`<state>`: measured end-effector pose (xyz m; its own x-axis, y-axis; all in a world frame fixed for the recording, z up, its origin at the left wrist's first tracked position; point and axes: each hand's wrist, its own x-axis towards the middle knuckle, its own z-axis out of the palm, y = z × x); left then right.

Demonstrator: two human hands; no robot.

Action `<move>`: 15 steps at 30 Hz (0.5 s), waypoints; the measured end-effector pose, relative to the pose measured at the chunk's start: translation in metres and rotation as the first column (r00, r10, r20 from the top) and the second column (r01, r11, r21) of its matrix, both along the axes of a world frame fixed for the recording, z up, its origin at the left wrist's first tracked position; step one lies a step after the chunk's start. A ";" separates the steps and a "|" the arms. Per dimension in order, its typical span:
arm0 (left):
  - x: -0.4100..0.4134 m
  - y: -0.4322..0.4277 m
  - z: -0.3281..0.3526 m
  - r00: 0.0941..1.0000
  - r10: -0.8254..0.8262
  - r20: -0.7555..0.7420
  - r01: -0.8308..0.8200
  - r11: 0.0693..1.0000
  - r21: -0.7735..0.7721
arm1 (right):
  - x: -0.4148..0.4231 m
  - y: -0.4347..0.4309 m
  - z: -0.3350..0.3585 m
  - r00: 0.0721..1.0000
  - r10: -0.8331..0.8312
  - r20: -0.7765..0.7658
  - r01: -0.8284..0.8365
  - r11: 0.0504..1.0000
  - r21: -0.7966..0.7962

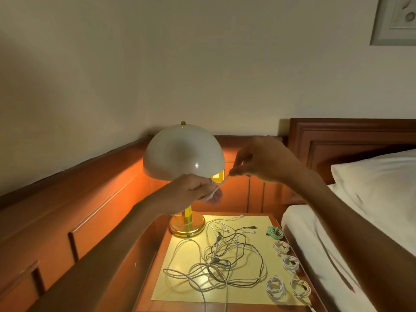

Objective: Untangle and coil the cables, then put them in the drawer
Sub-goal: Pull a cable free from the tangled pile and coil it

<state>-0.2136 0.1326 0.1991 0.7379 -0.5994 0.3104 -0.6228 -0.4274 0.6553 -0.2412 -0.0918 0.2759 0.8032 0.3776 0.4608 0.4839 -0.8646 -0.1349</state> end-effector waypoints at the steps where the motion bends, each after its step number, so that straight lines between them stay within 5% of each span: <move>1: -0.006 0.000 0.002 0.983 -0.093 -0.157 0.086 0.995 -0.049 | 0.006 -0.004 0.003 0.996 0.079 -0.034 -0.078 0.997 0.023; 5: -0.034 -0.004 0.015 0.851 -0.375 -0.367 0.161 0.853 -0.497 | 0.025 -0.007 -0.014 0.908 0.396 -0.137 -0.295 0.837 0.461; 8: -0.040 -0.013 0.026 0.757 -0.554 -0.348 -0.106 0.421 -0.901 | 0.020 0.011 -0.048 0.888 0.431 -0.157 -0.213 0.690 0.692; 10: -0.032 -0.021 0.028 0.711 -0.649 -0.270 -0.227 0.151 -0.962 | 0.012 0.028 -0.074 0.895 0.400 -0.195 -0.146 0.679 0.720; 11: -0.025 -0.026 0.028 0.730 -0.633 -0.259 -0.260 0.093 -0.961 | 0.008 0.036 -0.084 0.916 0.356 -0.188 -0.137 0.714 0.687; 13: -0.010 -0.035 0.022 0.841 -0.452 -0.299 -0.283 0.103 -0.953 | 0.002 0.046 -0.099 0.963 0.244 -0.115 -0.143 0.823 0.550; 15: 0.005 -0.038 0.011 0.952 -0.084 -0.294 -0.265 0.256 -0.930 | 0.000 0.050 -0.104 0.991 0.132 -0.035 -0.107 0.908 0.405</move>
